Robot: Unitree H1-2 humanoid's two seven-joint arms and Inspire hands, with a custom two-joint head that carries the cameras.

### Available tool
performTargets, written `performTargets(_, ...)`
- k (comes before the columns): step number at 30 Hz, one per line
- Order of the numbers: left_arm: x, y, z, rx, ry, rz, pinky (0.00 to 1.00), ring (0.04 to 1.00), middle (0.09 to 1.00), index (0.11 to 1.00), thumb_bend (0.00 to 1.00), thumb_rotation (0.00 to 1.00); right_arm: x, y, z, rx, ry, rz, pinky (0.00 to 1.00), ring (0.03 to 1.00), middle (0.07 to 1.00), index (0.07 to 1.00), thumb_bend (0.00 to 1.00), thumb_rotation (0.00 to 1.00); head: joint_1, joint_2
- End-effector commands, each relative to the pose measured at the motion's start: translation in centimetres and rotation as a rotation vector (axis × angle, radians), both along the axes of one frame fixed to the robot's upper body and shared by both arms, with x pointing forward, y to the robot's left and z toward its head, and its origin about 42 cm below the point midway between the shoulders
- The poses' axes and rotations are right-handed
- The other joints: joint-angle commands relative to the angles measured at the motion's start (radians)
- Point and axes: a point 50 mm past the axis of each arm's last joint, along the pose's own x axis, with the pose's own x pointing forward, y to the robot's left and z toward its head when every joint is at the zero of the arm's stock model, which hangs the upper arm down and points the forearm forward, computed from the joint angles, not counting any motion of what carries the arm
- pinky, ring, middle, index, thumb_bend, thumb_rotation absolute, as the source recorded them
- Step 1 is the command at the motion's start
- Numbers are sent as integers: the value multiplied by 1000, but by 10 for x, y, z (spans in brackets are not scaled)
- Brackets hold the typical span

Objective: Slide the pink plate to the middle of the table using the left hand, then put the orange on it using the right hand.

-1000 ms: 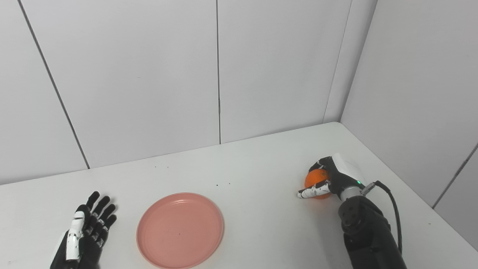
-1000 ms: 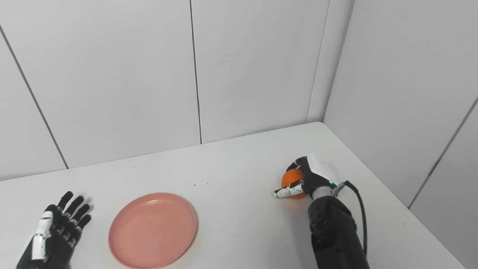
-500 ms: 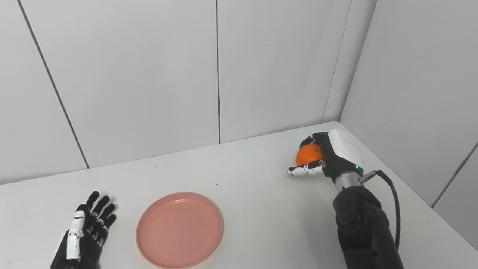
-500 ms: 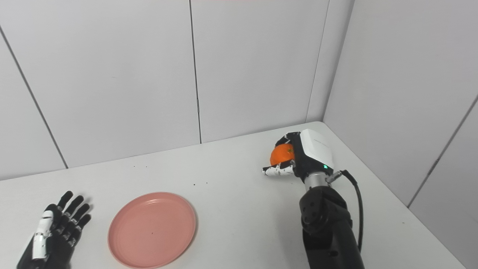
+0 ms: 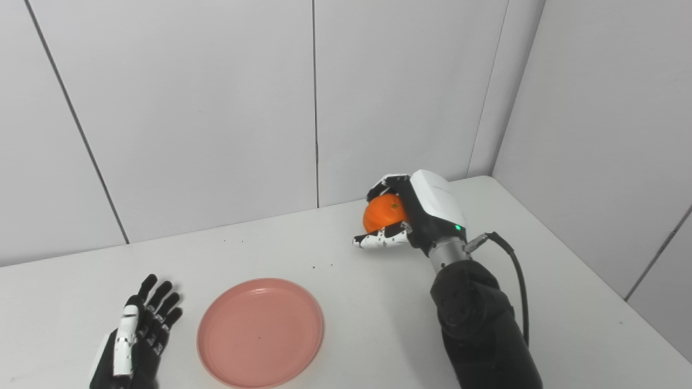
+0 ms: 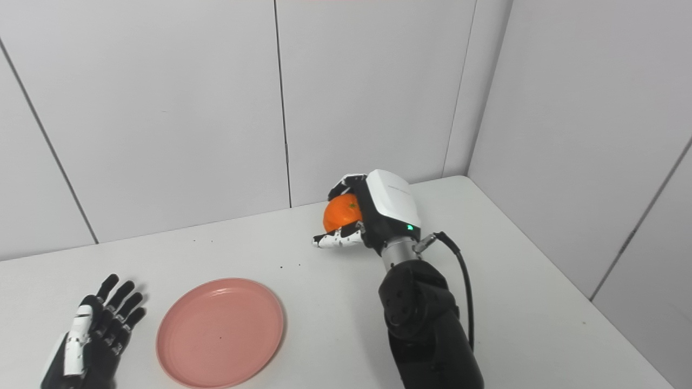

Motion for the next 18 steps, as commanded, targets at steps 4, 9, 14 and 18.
performTargets(4, -7, -15, 1, 16, 3, 22, 917, 917, 929, 929, 342, 1000, 10, 34, 25, -11, -95, 103, 292, 376, 438, 514, 528, 0, 62, 9)
performTargets(9, -11, -27, 5, 36, 1, 24, 912, 915, 926, 919, 357, 1000, 15, 61, 28, -27, -108, 182, 248, 338, 419, 524, 525, 0, 129, 26)
performTargets(14, -13, -39, 6, 31, 3, 15, 906, 913, 927, 920, 364, 1000, 17, 78, 25, -35, -95, 246, 246, 336, 420, 529, 524, 0, 234, 37)
performTargets(18, -14, -49, 5, 23, 2, 4, 905, 916, 931, 927, 363, 1000, 17, 89, 21, -45, -85, 305, 247, 335, 420, 527, 524, 0, 308, 41)
